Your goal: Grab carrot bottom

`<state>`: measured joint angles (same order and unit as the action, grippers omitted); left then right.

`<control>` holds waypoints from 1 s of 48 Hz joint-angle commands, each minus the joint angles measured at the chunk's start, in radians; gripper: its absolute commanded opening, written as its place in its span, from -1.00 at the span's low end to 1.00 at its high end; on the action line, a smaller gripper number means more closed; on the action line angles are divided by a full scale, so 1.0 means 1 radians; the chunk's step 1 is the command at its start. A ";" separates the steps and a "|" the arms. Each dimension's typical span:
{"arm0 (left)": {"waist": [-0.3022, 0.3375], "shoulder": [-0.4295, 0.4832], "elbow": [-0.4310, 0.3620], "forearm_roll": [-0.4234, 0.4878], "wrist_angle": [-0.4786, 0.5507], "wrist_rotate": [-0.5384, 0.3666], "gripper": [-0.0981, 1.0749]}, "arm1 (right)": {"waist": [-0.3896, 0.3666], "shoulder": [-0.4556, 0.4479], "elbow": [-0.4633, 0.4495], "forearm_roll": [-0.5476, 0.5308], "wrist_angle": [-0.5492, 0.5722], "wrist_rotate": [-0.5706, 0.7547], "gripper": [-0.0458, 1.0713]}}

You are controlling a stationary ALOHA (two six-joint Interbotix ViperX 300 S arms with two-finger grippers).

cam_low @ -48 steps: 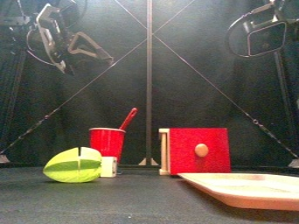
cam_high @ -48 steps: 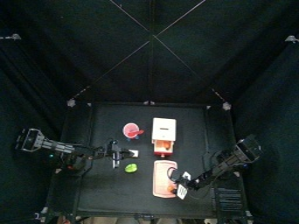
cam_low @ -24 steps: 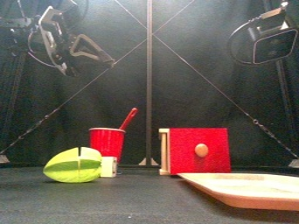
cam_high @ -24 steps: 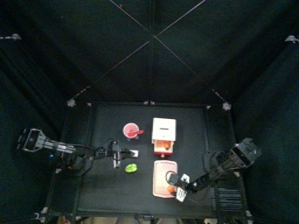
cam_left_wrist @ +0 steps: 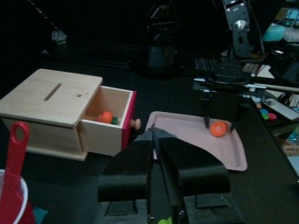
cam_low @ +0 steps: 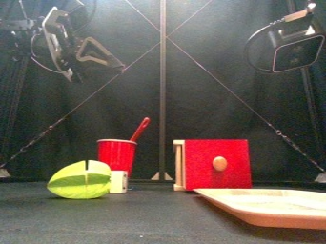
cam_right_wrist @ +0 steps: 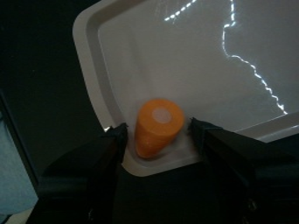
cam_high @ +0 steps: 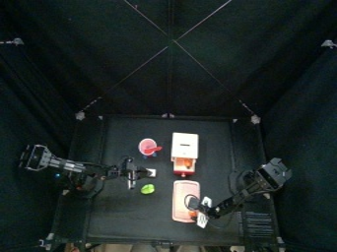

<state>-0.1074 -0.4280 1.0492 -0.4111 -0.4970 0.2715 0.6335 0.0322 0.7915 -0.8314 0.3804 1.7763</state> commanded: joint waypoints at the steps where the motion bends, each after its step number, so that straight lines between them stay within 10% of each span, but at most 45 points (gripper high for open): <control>1: -0.002 0.000 -0.018 0.002 -0.009 0.002 0.00 | -0.006 -0.015 -0.006 -0.005 -0.003 -0.002 0.71; 48: -0.002 -0.002 -0.018 0.002 -0.009 0.002 0.00 | -0.031 0.011 -0.012 0.003 0.002 0.000 0.46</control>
<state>-0.1089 -0.4280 1.0492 -0.4111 -0.4970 0.2730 0.6059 0.0537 0.7915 -0.8299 0.3835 1.7733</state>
